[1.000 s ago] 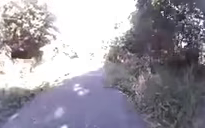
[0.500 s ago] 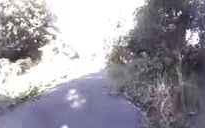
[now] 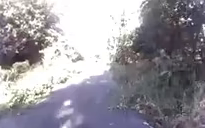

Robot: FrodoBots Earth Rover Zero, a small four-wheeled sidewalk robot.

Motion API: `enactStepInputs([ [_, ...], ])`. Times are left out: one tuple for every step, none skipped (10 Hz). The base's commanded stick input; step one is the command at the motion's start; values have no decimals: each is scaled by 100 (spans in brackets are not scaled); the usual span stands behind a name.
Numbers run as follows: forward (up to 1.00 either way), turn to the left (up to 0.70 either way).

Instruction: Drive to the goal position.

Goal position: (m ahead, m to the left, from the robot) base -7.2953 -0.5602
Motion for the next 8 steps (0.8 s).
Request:
enactStepInputs([
  [100, 3],
  [100, 24],
  [100, 22],
  [100, 13],
  [100, 2],
  [100, 1],
  [100, 1],
  [100, 1],
])
